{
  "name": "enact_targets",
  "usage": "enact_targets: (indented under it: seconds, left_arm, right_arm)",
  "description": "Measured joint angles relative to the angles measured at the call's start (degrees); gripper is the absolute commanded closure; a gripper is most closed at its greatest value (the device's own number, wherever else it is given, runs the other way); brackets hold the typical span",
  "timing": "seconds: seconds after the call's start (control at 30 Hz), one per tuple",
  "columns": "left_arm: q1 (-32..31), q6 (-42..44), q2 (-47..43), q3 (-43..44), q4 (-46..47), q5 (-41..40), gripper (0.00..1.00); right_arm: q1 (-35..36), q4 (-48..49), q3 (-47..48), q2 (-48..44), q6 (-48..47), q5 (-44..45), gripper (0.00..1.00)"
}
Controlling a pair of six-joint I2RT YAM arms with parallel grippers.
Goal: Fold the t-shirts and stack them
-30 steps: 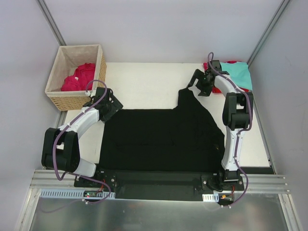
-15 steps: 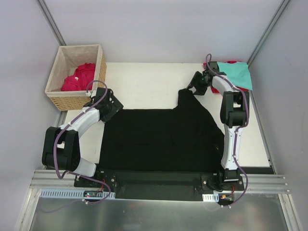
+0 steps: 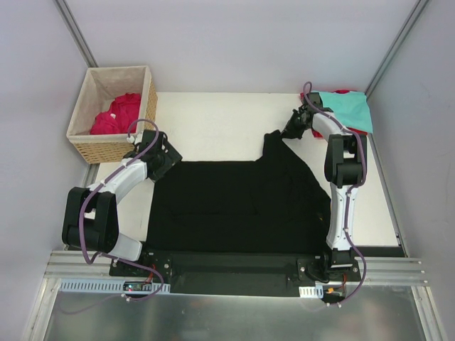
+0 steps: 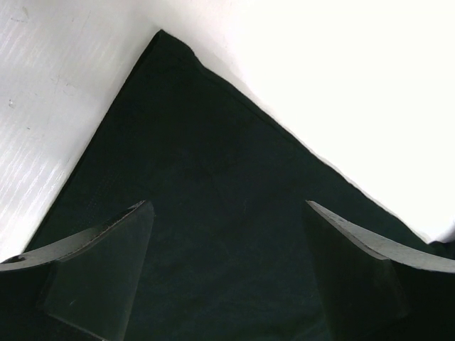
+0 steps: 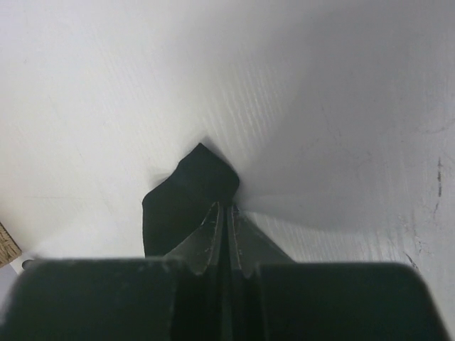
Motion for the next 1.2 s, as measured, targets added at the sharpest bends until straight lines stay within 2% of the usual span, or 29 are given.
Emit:
enact_targets:
  seconds: [0.27, 0.53, 0.77, 0.93, 1.2]
  left_arm:
    - [0.0, 0.1, 0.9, 0.0, 0.0, -0.7, 0.14]
    - [1.3, 0.5, 8.5, 3.9, 0.1, -3.1, 0.15]
    - [2.6, 0.1, 11.7, 7.8, -0.1, -4.3, 0.17]
    - [2.6, 0.0, 11.8, 9.5, -0.3, -4.8, 0.29]
    - [2.6, 1.4, 13.5, 9.8, -0.5, -8.9, 0.39]
  right_arm:
    - [0.0, 0.0, 0.0, 0.0, 0.0, 0.1, 0.99]
    - [0.0, 0.6, -1.2, -0.2, 0.0, -0.4, 0.99]
    - [0.0, 1.0, -2.0, -1.2, 0.0, -0.6, 0.99]
    - [0.0, 1.4, -2.2, -1.2, 0.0, -1.2, 0.99]
    - [0.0, 2.0, -2.9, -1.2, 0.0, -1.8, 0.99]
